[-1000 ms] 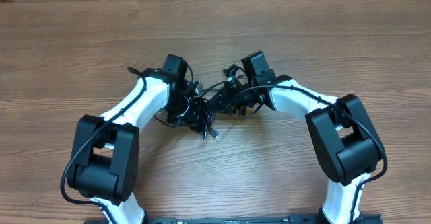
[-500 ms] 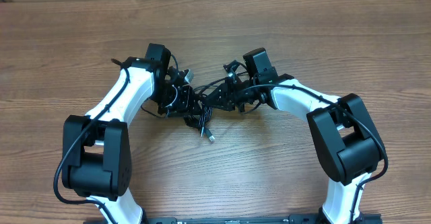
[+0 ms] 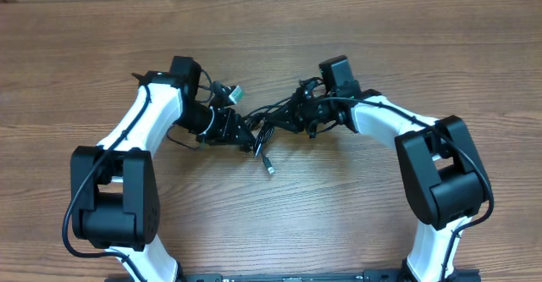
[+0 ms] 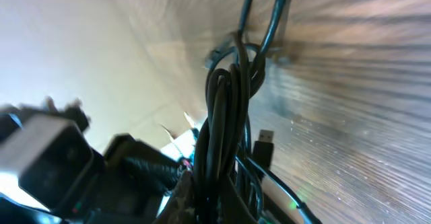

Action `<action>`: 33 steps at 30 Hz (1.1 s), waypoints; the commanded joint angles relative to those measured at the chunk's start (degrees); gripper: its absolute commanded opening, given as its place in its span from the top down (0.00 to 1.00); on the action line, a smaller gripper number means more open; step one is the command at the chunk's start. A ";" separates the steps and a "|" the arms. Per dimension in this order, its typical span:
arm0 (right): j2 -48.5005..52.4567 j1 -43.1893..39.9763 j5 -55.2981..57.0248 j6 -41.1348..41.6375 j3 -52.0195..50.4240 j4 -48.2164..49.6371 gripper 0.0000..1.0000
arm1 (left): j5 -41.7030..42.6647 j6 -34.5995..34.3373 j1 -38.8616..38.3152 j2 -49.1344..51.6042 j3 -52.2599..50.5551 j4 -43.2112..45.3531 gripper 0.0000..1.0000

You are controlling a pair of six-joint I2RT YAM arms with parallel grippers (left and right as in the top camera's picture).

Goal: Untangle cables

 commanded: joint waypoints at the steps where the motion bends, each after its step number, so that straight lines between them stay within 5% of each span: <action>1: -0.28 -1.68 0.28 6.62 0.83 0.11 0.96 | 12.48 7.28 2.99 0.61 1.03 -0.46 0.64; 4: -0.28 -2.14 0.68 10.95 0.83 0.11 0.96 | 16.98 11.93 3.89 0.61 1.01 -2.12 0.63; 14: -0.28 -2.23 3.76 18.47 0.83 0.11 0.96 | 3.43 11.47 -0.15 0.61 0.13 -3.39 0.61; 25: -0.28 -2.23 3.74 18.78 0.83 0.37 0.96 | -15.43 -8.87 -7.82 0.61 0.04 9.55 0.57; 29: -0.28 -2.23 3.74 18.75 0.83 0.35 0.96 | -23.28 -14.29 -9.51 0.61 0.04 11.54 0.69; 33: -0.28 -2.23 3.78 18.32 0.83 0.37 0.96 | -25.09 -14.71 -9.62 0.61 0.04 12.55 0.96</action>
